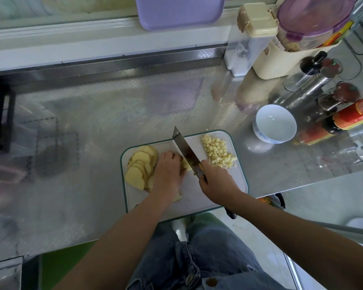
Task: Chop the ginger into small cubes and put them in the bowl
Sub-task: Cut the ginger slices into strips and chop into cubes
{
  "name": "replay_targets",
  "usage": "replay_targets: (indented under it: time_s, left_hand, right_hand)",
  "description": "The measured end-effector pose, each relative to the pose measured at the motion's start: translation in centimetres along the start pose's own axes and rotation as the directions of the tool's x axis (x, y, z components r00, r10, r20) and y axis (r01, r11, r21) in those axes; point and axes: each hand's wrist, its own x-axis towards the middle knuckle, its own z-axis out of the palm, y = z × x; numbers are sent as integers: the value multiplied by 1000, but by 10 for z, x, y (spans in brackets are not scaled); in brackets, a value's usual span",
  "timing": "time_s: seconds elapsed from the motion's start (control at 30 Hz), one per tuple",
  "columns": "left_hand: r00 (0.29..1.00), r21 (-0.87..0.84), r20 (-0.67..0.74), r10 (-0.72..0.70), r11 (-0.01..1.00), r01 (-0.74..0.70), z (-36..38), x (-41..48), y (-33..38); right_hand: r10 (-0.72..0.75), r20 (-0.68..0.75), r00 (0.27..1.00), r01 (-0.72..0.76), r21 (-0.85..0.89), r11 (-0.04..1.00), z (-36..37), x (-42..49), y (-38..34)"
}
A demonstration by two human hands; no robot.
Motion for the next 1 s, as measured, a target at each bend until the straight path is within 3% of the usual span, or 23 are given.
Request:
replay_targets:
  time_s: [0.4, 0.67, 1.0]
  left_hand:
    - [1000, -34, 23, 2, 999, -1, -2, 3, 0]
    - [999, 82, 18, -28, 996, 26, -5, -1, -2]
    - [998, 117, 15, -63, 991, 61, -6, 2, 0]
  right_hand:
    - [52, -15, 999, -52, -16, 998, 19, 0, -3]
    - [-37, -69, 997, 39, 32, 999, 3, -3, 2]
    - [-1, 19, 1000, 2, -49, 999, 6, -1, -4]
